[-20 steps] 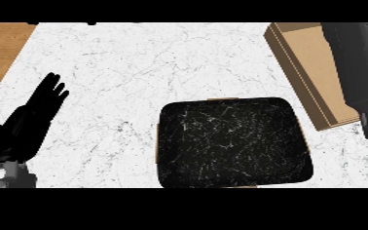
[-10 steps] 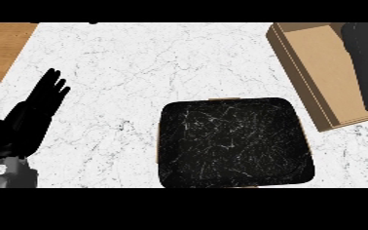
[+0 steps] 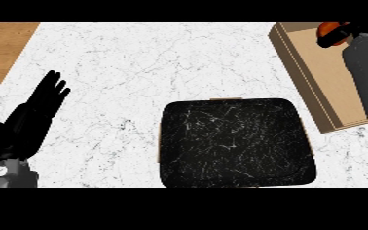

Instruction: Pick the tomato from the tray and place it in the cardboard box

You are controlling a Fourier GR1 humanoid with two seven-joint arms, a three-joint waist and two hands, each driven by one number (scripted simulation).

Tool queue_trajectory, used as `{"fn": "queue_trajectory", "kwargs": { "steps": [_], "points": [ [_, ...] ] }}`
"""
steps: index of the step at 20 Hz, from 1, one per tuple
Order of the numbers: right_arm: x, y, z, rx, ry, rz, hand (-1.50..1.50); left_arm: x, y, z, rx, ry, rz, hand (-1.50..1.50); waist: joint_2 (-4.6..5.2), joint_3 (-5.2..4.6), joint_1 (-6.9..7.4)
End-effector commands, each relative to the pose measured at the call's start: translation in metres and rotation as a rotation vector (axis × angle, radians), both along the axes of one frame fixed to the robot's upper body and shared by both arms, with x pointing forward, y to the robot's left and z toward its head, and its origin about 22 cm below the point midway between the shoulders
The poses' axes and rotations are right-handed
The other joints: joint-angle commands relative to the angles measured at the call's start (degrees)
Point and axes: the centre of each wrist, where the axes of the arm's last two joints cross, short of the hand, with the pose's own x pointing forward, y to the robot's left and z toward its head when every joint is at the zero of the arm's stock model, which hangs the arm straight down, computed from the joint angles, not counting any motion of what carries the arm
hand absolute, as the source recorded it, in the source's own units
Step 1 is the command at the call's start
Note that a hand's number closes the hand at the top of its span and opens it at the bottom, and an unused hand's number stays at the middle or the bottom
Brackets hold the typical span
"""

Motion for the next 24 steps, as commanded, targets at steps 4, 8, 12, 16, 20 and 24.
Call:
{"fn": "queue_trajectory", "kwargs": {
  "steps": [4,8,12,16,20,24],
  "points": [
    [-0.013,-0.029,-0.034,0.119,0.089,-0.039,-1.50,-0.006,-0.015,-0.006,-0.006,-0.010,-0.004,0.00,0.15,0.04,0.39],
    [-0.016,-0.036,-0.030,0.165,-0.023,0.049,-1.50,-0.004,-0.007,-0.006,-0.021,0.014,-0.004,0.00,0.00,0.04,0.02],
    [-0.013,-0.017,-0.038,0.267,-0.315,-0.001,-1.50,-0.001,0.004,0.003,-0.007,0.011,0.002,0.00,-0.23,0.10,-0.56],
    [-0.018,-0.046,-0.001,0.375,-0.538,-0.066,-1.50,-0.008,-0.005,-0.008,-0.006,0.004,0.015,0.00,-0.42,0.08,-0.97],
    [-0.033,-0.059,-0.021,0.444,-0.637,-0.108,-1.50,-0.004,-0.001,-0.014,0.001,0.024,0.036,0.00,-0.72,-0.03,-2.13],
    [-0.062,-0.100,-0.025,0.464,-0.669,-0.113,-1.50,-0.002,0.002,0.007,-0.002,0.034,0.031,0.00,-0.83,-0.02,-2.17]
  ]
}}
